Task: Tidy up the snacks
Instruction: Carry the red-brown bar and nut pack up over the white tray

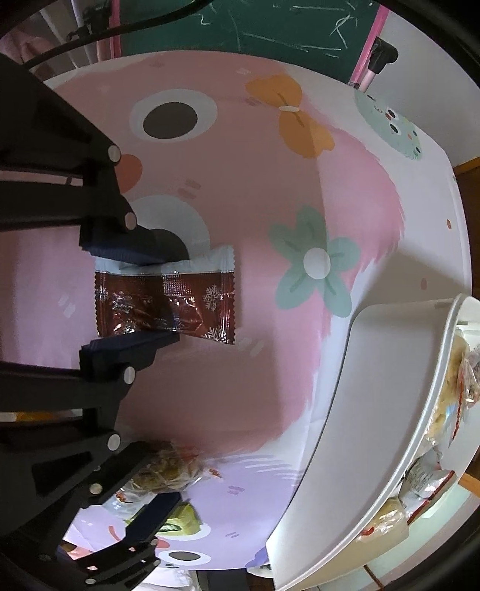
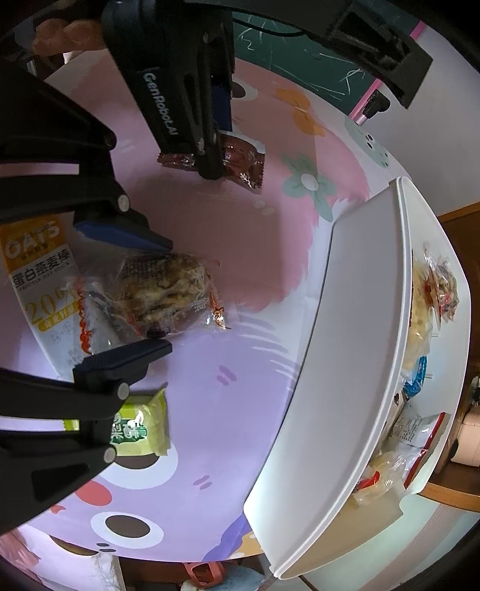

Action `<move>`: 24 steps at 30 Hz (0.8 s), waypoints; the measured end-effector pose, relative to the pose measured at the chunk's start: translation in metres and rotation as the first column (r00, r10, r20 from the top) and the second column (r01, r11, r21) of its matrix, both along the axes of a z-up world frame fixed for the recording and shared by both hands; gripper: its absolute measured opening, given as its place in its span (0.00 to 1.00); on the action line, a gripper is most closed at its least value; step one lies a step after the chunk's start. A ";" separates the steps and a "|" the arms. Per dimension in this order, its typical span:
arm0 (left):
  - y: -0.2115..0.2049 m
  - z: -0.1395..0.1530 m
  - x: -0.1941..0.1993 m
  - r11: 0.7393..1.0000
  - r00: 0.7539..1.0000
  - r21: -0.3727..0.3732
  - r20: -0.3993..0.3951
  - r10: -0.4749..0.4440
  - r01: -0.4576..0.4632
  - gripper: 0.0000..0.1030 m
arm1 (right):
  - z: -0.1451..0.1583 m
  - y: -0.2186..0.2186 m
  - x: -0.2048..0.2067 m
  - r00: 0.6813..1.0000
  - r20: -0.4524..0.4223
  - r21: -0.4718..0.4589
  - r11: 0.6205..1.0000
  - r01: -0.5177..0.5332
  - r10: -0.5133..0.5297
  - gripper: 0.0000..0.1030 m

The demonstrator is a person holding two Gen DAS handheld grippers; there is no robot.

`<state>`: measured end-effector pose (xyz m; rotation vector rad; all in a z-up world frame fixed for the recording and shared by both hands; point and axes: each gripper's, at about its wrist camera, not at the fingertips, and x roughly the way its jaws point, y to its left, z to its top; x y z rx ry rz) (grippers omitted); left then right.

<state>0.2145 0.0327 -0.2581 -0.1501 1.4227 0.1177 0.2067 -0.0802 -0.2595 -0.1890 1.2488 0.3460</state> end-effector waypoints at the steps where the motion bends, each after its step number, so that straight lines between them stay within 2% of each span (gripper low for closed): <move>1: 0.000 0.003 -0.002 1.000 1.000 0.005 0.006 -0.005 0.005 0.30 | 0.001 0.000 -0.001 1.000 0.002 -0.001 1.000 0.000 0.000 0.46; 3: 0.005 0.002 -0.009 1.000 1.000 0.006 0.018 -0.014 0.014 0.30 | 0.002 0.001 -0.003 1.000 0.006 0.001 1.000 -0.001 0.001 0.45; 9: -0.001 0.025 -0.018 0.999 0.997 0.008 0.060 -0.044 0.044 0.30 | 0.017 0.001 -0.011 0.999 0.033 0.008 1.000 -0.001 0.001 0.44; 18: -0.018 0.082 -0.036 0.994 0.982 0.016 0.157 -0.109 0.108 0.30 | 0.061 -0.006 -0.025 0.994 0.105 0.052 0.999 0.002 -0.008 0.44; 24: -0.030 0.130 -0.039 0.988 0.960 0.040 0.236 -0.152 0.147 0.30 | 0.099 -0.019 -0.032 0.985 0.167 0.087 0.996 0.024 -0.039 0.44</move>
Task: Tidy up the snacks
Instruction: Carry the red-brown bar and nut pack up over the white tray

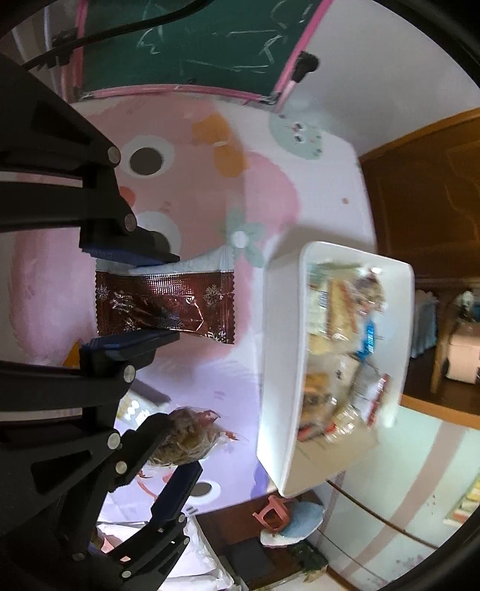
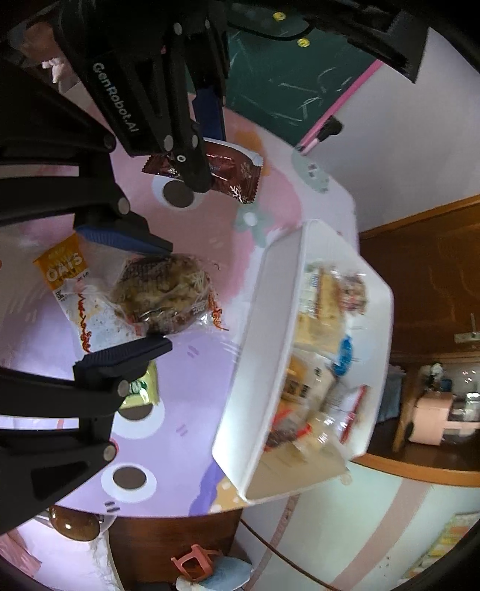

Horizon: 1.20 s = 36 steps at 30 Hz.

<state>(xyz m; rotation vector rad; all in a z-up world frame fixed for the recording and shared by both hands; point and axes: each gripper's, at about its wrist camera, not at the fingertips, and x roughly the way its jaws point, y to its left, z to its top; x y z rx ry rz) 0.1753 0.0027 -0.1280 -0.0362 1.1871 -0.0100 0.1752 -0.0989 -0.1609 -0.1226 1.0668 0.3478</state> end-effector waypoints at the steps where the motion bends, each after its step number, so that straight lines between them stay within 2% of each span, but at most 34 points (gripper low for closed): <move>1: -0.001 0.006 0.001 1.000 1.000 0.001 0.010 -0.005 0.005 0.30 | 0.005 -0.002 0.000 1.000 0.009 0.004 1.000 0.004 -0.004 0.44; 13: -0.008 0.073 0.030 0.997 0.987 0.052 0.145 -0.070 0.063 0.30 | 0.075 -0.016 0.016 0.986 0.146 0.021 0.997 0.074 -0.076 0.44; 26: -0.008 0.139 0.111 0.989 0.956 0.096 0.264 -0.130 0.108 0.30 | 0.147 -0.026 0.078 0.942 0.293 0.026 0.986 0.167 -0.167 0.44; 31: -0.014 0.148 0.141 0.987 0.947 0.118 0.287 -0.143 0.114 0.30 | 0.159 -0.026 0.100 0.924 0.330 0.019 0.980 0.199 -0.194 0.45; 36: -0.021 0.137 0.177 0.984 0.951 0.126 0.269 -0.153 0.122 0.30 | 0.152 -0.027 0.130 0.924 0.312 0.018 0.974 0.225 -0.219 0.45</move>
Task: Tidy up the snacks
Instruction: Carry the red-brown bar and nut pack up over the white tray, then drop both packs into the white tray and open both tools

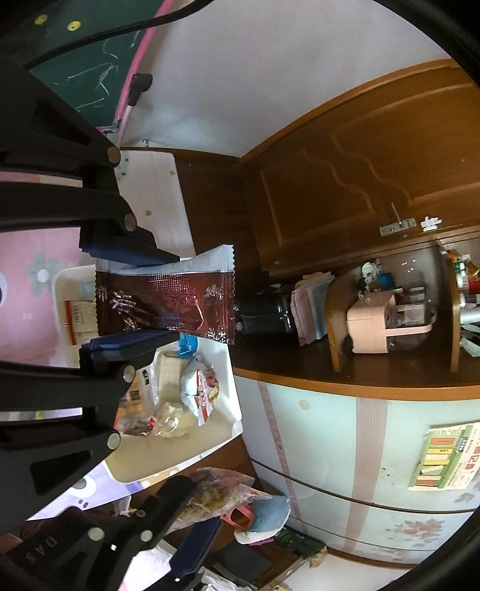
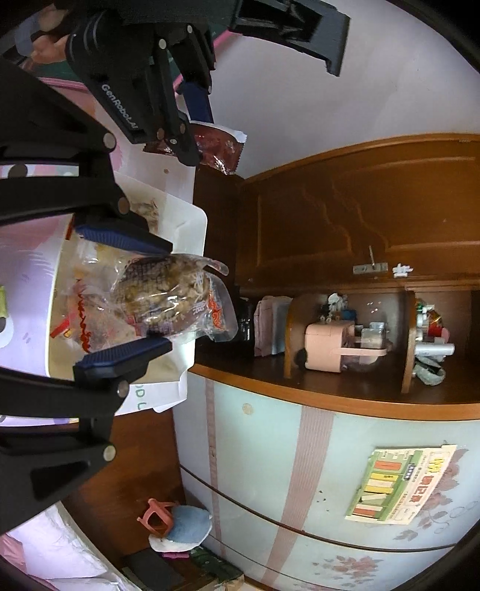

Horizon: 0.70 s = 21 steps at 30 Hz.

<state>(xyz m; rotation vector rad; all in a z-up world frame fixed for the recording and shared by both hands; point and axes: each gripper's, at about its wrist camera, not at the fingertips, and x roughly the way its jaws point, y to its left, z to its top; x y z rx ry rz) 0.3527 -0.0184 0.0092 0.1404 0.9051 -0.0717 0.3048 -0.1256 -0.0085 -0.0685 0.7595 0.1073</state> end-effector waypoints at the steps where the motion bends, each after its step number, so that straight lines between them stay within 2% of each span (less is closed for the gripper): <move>1: -0.001 -0.005 0.008 1.000 1.000 -0.002 -0.011 -0.002 0.002 0.30 | -0.003 -0.001 0.005 1.000 -0.009 0.001 1.000 0.002 -0.002 0.45; 9: -0.011 -0.051 0.054 1.000 0.995 0.024 -0.095 -0.010 0.013 0.30 | -0.049 -0.009 0.051 0.989 -0.143 0.015 0.999 0.051 -0.048 0.45; 19: -0.009 -0.087 0.094 1.000 0.986 -0.010 -0.166 0.004 -0.006 0.31 | -0.085 -0.007 0.080 0.973 -0.220 0.008 0.998 0.066 -0.063 0.46; 20: -0.010 -0.091 0.097 1.000 0.986 -0.008 -0.169 0.001 -0.002 0.35 | -0.088 -0.006 0.082 0.972 -0.225 0.001 0.998 0.063 -0.062 0.46; 21: -0.011 -0.093 0.099 1.000 0.985 -0.001 -0.173 -0.003 0.003 0.47 | -0.091 -0.005 0.084 0.971 -0.229 -0.006 0.998 0.064 -0.064 0.46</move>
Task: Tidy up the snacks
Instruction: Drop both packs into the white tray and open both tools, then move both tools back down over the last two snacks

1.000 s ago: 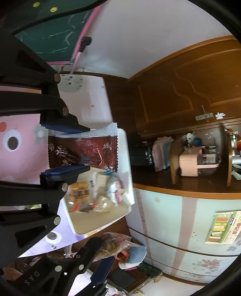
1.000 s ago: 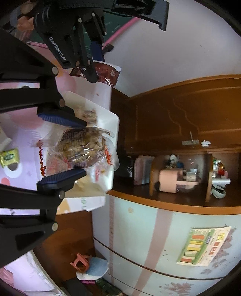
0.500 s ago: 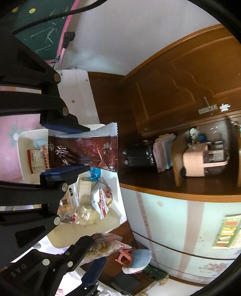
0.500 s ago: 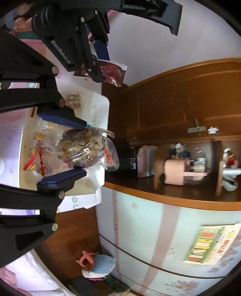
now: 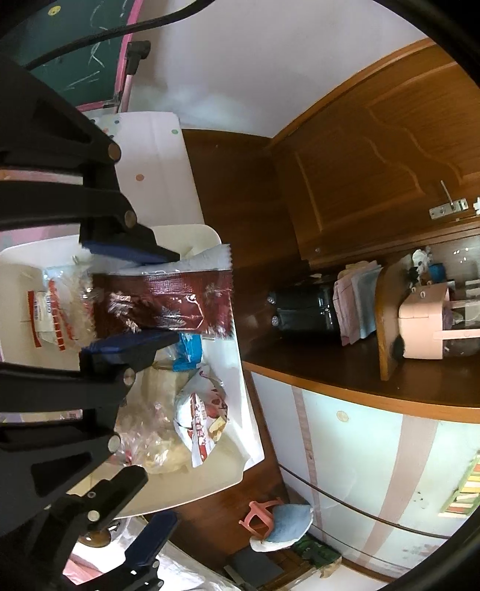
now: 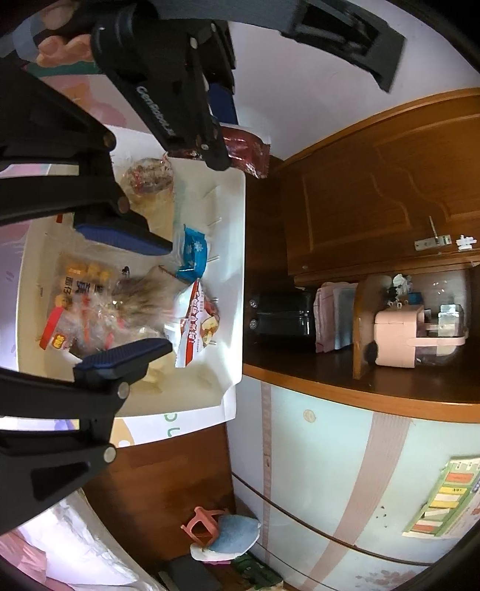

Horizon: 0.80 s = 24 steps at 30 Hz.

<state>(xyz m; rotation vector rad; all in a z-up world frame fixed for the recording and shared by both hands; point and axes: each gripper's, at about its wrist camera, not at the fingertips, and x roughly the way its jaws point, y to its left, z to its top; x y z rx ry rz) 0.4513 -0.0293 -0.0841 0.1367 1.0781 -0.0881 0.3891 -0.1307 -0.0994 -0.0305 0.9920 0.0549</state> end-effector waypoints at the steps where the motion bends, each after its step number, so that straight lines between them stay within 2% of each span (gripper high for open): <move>1: -0.001 -0.001 0.001 1.000 1.000 0.006 -0.002 -0.002 0.002 0.55 | -0.002 0.000 0.001 1.000 -0.005 -0.006 1.000 0.002 -0.002 0.46; 2: -0.002 -0.003 0.001 1.000 1.000 0.011 0.000 -0.002 0.002 0.70 | -0.005 0.001 0.002 1.000 -0.014 -0.011 1.000 0.005 -0.005 0.47; 3: -0.004 -0.003 0.001 1.000 1.000 0.014 0.006 -0.001 0.001 0.77 | -0.007 0.000 0.002 1.000 -0.024 -0.010 1.000 0.005 -0.005 0.48; 8: -0.010 -0.005 -0.003 0.999 0.999 0.040 0.016 -0.027 0.027 0.81 | -0.016 -0.005 0.001 0.998 -0.064 0.029 0.999 0.025 -0.023 0.54; 11: -0.011 -0.003 -0.008 0.998 0.999 0.052 0.024 -0.032 0.031 0.82 | -0.017 -0.008 -0.001 0.997 -0.071 0.036 0.999 0.038 -0.036 0.55; 24: 0.000 0.021 -0.043 0.999 0.999 0.043 0.051 -0.004 0.002 0.82 | 0.002 -0.008 -0.028 0.999 -0.049 0.056 0.998 0.026 -0.023 0.55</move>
